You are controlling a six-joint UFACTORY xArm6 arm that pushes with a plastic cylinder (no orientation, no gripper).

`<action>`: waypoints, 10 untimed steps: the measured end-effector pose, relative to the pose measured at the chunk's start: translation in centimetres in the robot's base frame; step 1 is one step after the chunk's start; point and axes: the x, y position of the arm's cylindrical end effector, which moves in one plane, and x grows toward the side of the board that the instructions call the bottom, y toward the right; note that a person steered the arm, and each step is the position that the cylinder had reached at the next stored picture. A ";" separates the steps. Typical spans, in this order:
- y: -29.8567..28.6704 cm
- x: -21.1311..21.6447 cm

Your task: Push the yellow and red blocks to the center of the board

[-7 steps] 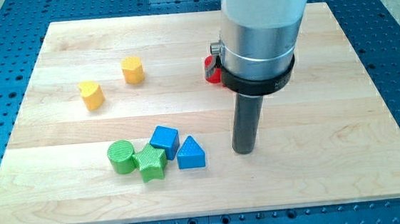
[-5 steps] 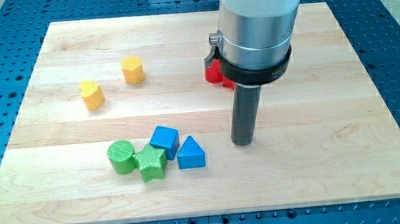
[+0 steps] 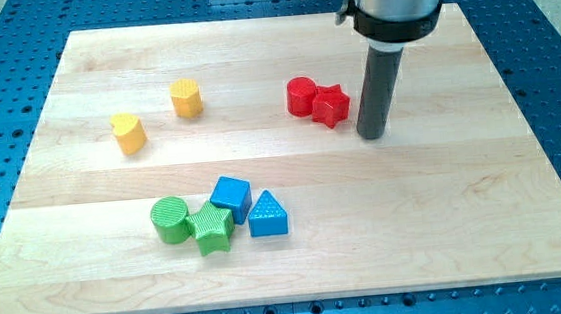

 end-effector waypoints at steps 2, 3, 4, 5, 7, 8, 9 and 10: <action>-0.5 -1.0; -3.2 -1.0; -5.9 -1.6; -7.3 -1.2; 2.1 -3.4; -5.5 -3.4; -5.5 -2.7; -3.9 -9.1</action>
